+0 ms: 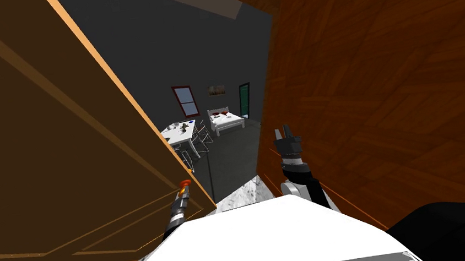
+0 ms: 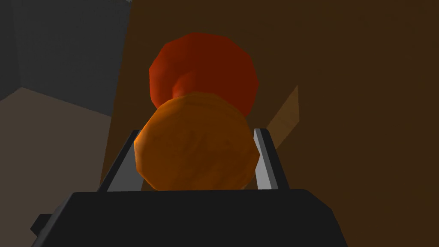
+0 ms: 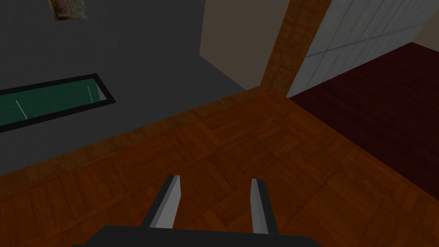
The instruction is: Pull the door open
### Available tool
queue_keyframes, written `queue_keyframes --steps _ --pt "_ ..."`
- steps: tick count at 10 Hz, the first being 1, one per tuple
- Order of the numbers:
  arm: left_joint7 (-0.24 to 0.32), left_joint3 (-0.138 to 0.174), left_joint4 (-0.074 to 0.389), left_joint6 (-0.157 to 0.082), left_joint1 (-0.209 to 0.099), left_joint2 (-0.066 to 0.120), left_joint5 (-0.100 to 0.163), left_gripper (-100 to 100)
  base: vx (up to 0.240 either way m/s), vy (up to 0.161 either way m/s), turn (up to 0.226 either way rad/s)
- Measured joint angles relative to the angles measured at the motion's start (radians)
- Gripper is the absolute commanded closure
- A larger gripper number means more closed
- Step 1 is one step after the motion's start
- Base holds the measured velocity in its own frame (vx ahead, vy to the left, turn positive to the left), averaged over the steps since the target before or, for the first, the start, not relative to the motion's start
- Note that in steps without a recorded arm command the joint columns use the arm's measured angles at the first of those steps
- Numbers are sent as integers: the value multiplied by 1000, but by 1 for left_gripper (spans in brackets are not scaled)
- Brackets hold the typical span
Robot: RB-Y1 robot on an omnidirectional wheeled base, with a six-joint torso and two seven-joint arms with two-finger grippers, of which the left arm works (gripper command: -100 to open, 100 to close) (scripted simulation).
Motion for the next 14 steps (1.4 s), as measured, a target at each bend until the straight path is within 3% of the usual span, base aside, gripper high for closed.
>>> queue_keyframes --steps 14 --pt "328 -54 13 4 -16 29 124 100 -39 11 -40"
